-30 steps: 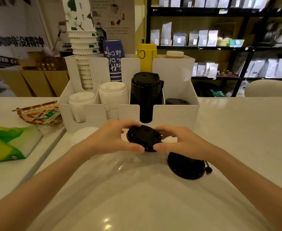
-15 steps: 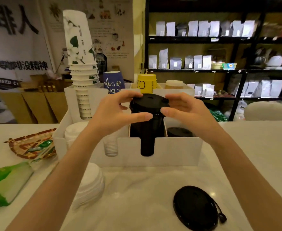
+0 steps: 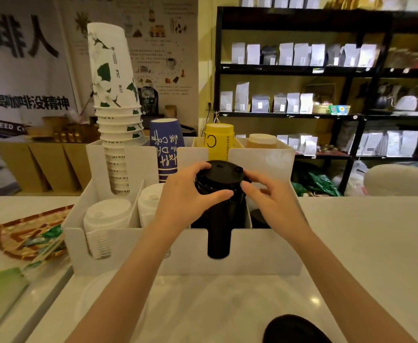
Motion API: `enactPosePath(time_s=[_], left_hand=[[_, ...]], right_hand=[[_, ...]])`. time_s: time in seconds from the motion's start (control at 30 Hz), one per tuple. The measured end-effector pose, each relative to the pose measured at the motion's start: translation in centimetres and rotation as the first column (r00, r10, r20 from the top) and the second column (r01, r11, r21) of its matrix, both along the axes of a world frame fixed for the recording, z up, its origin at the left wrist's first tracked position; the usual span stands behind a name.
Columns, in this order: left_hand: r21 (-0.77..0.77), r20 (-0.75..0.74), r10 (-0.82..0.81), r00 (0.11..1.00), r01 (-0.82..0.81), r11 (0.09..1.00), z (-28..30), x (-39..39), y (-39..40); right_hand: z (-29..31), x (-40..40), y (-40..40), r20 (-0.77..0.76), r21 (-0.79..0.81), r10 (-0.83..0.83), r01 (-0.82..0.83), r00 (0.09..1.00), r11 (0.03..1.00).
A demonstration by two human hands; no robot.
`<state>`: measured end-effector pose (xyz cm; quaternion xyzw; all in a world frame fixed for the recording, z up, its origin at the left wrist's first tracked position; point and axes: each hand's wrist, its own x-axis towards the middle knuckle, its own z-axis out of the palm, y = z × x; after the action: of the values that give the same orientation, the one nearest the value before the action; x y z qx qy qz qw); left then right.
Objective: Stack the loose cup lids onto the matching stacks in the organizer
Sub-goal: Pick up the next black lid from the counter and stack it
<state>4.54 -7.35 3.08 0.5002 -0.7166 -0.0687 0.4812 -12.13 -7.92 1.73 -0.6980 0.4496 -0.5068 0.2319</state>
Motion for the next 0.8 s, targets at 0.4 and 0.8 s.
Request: enactPosePath(time_s=[0.4, 0.8], left_hand=[[0.154, 0.026, -0.083, 0.996, 0.078, 0.985, 0.1, 1.2, -0.5], [0.152, 0.091, -0.14, 0.986, 0.125, 0.98, 0.2, 1.0, -0.1]], right_hand=[[-0.2, -0.1, 0.0, -0.103, -0.04, -0.05, 0.046, 0.993, 0.998], [-0.7, -0.3, -0.2, -0.155, -0.102, -0.104, 0.089, 0.982, 0.991]])
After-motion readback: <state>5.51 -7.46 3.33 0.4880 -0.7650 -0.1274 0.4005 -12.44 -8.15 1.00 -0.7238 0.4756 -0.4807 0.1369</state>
